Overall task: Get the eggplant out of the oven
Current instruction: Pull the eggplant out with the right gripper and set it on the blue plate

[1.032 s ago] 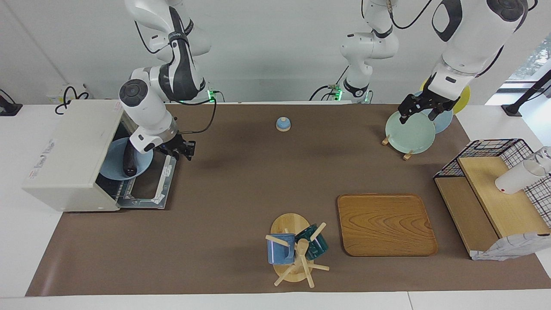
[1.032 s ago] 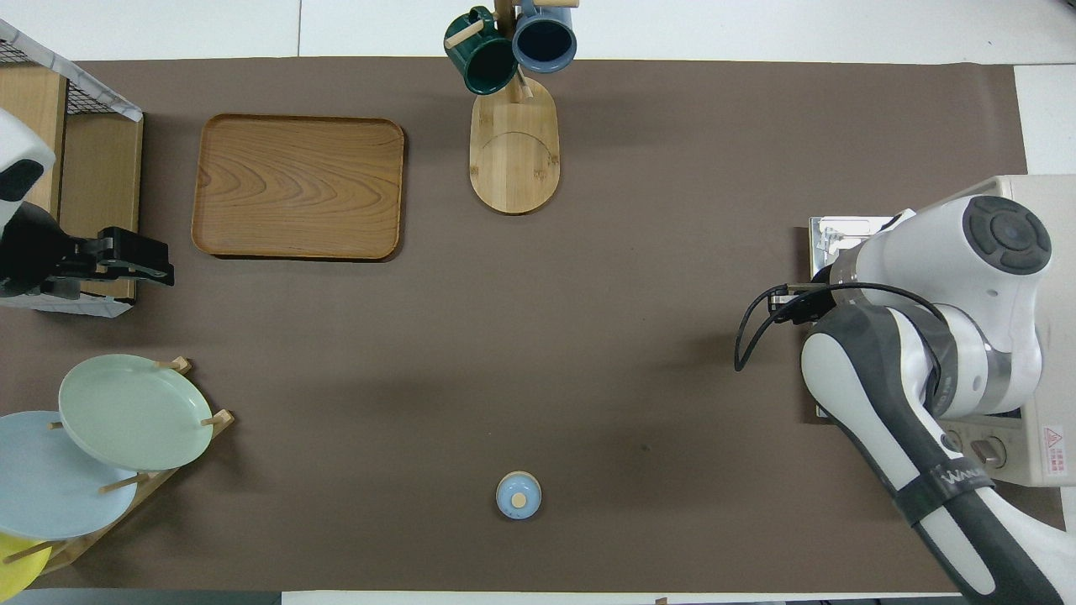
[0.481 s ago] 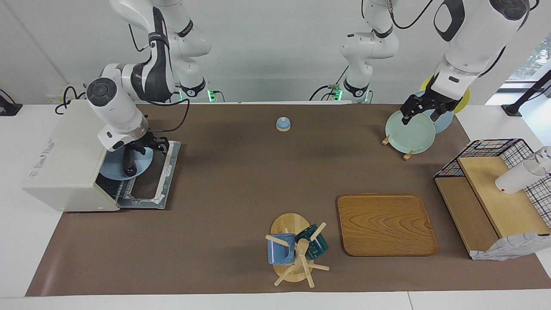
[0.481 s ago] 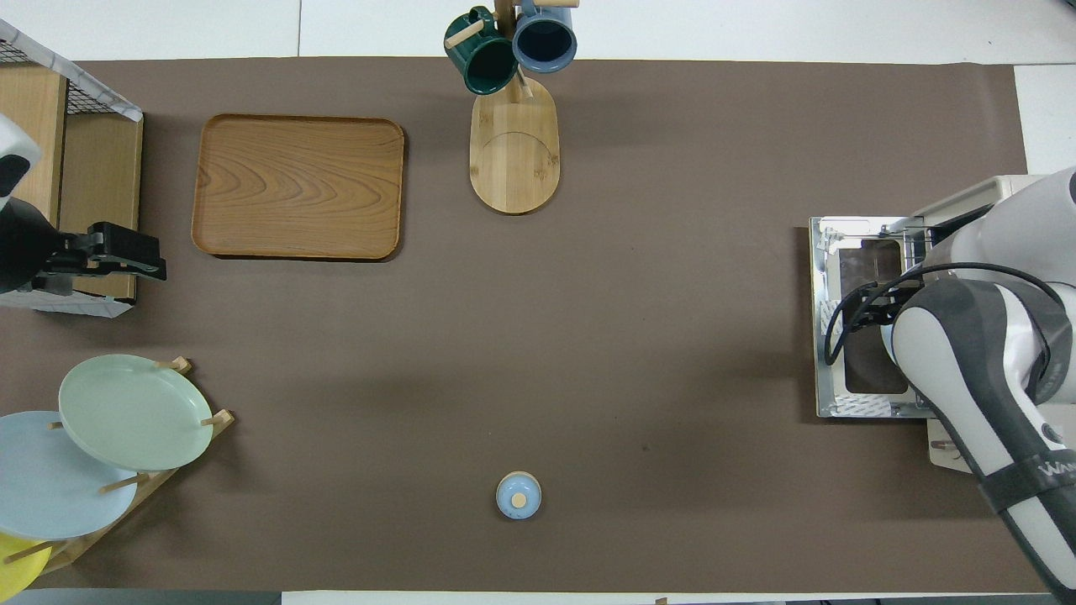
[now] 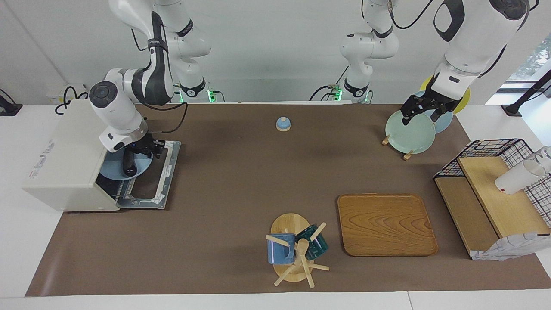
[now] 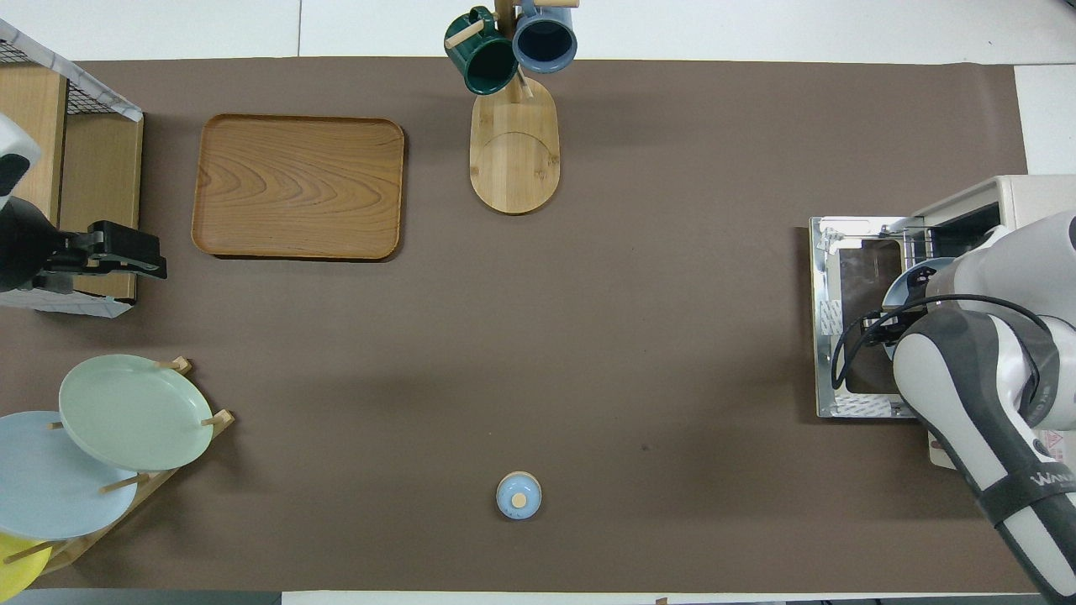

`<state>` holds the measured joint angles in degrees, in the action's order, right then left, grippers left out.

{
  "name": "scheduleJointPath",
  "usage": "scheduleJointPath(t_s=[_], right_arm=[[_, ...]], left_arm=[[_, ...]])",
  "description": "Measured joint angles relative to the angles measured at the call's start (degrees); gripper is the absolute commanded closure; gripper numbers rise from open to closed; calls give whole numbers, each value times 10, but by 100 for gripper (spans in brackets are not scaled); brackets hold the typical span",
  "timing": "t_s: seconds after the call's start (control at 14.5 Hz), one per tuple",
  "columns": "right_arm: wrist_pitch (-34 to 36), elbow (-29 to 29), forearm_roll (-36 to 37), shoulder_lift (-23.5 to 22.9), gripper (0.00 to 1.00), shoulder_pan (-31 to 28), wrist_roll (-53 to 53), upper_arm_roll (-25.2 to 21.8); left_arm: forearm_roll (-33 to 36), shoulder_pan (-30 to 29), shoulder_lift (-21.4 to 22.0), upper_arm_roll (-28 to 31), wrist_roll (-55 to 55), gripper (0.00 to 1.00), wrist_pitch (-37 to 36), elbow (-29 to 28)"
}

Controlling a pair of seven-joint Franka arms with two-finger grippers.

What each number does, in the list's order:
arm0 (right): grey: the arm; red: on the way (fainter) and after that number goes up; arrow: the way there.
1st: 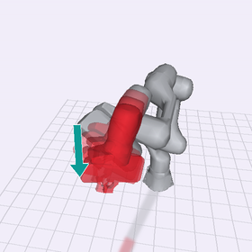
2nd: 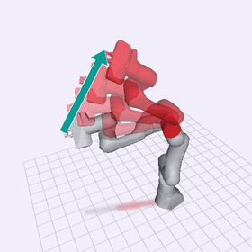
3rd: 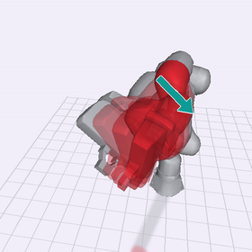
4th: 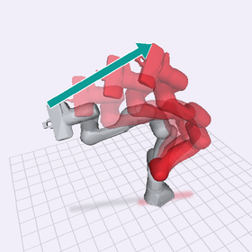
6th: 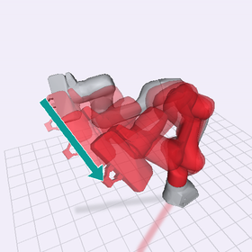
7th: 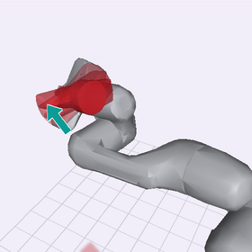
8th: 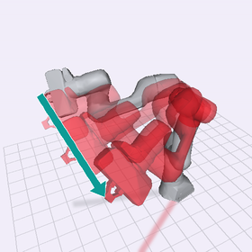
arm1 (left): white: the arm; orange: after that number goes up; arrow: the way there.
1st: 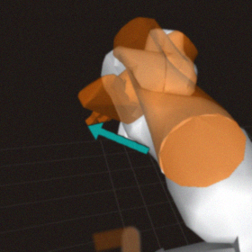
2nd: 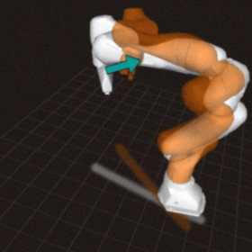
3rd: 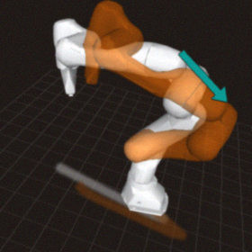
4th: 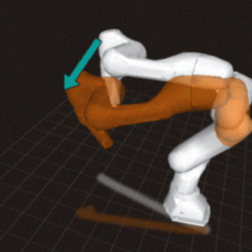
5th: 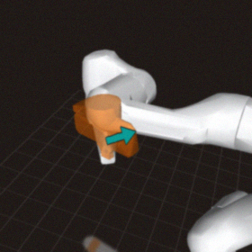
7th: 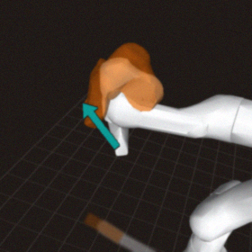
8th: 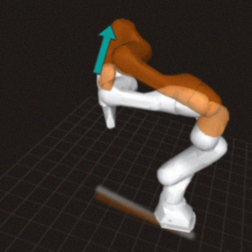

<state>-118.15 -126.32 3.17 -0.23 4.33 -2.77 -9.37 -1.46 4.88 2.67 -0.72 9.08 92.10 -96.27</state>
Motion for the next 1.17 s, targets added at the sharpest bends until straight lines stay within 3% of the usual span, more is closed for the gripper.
scheduleJointPath(t_s=[0.21, 0.41, 0.62, 0.83, 1.17], right_arm=[[16, 2, 65, 11, 100, 39, -5, 3], [55, 33, 75, 14, 100, 149, 35, 8], [80, 79, 65, -4, 100, 265, 168, 11], [80, 147, 19, -57, 100, 370, 311, 14], [61, 281, -11, -196, 100, 477, 463, 18]], left_arm=[[0, 0, 0, 0, 0, 0, 1, 0], [0, 0, 0, 0, 0, 0, 9, 0], [0, 0, 0, 0, 0, 0, 21, -1], [0, 0, 0, 0, 0, 0, 27, -1], [0, 0, 0, 0, -1, 0, 34, -1]])
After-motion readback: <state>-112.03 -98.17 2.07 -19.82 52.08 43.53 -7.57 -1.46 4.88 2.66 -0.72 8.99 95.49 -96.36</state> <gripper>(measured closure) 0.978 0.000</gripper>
